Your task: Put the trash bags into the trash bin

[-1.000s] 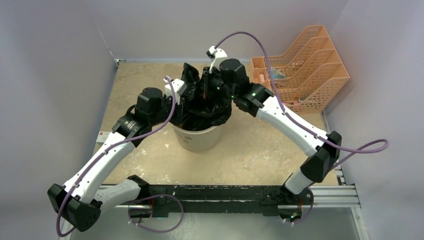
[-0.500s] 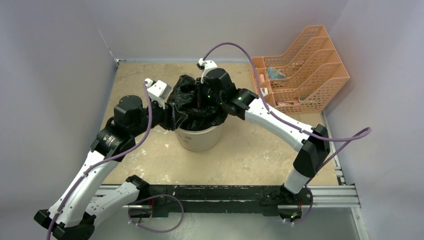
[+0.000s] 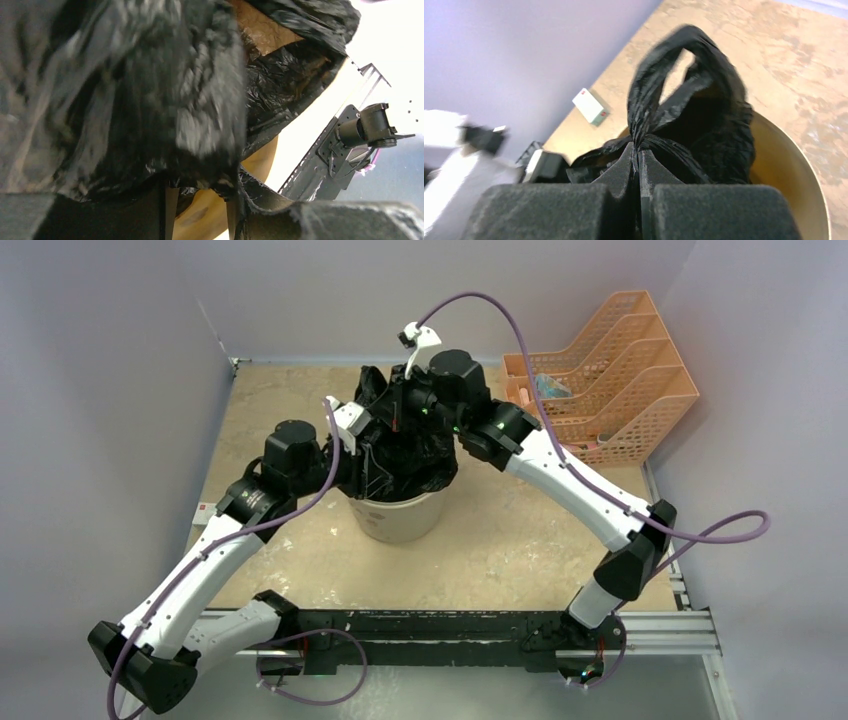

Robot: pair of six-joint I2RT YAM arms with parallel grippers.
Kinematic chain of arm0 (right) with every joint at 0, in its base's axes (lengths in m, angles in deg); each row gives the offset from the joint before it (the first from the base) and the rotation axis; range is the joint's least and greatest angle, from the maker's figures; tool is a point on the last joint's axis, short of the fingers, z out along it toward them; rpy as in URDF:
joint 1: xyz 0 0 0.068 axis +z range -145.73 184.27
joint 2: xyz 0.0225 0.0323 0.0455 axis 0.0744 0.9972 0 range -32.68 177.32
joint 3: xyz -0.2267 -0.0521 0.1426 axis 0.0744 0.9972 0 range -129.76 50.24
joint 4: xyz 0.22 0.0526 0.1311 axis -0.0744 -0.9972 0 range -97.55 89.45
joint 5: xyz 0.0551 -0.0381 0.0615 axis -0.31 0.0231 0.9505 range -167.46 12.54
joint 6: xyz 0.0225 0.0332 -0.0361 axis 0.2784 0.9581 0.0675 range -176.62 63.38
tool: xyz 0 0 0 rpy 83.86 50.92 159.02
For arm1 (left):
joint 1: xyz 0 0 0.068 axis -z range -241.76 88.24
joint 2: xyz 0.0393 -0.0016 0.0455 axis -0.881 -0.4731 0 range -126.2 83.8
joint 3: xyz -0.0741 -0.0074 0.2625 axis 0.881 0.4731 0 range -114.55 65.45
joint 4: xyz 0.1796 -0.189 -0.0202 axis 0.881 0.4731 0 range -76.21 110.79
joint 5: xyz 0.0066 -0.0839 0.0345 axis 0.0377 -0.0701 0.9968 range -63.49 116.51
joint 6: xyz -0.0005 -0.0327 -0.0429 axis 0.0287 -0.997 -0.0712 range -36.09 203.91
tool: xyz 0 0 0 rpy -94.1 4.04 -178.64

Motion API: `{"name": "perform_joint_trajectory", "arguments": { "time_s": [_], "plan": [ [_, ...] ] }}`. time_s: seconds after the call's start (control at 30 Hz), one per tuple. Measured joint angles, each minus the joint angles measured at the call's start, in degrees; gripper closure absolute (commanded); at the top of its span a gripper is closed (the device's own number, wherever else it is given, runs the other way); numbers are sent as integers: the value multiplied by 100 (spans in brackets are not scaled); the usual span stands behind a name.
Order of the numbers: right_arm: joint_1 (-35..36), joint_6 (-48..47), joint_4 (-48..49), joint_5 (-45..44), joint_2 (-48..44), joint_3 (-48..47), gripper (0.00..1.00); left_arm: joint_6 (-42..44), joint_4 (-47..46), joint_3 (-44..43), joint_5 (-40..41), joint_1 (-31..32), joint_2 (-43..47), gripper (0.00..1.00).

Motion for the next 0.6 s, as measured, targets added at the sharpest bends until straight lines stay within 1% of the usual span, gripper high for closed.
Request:
{"name": "perform_joint_trajectory", "arguments": {
  "time_s": [0.13, 0.27, 0.4, 0.5, 0.6],
  "plan": [
    [0, 37, 153, 422, -212, -79, 100, -74, -203, 70, 254, 0, -7, 67],
    [2, 92, 275, 758, -251, -68, 100, -125, -369, 114, 793, 0, -70, 68],
    [2, 155, 289, 868, -273, 48, 100, -133, -382, 216, 966, 0, -190, 58],
    [2, 195, 264, 697, -341, 184, 100, -188, -398, 330, 863, 0, -103, 50],
    [0, 201, 195, 424, -431, 271, 100, -262, -417, 337, 601, 0, 197, 44]
  ]
}}
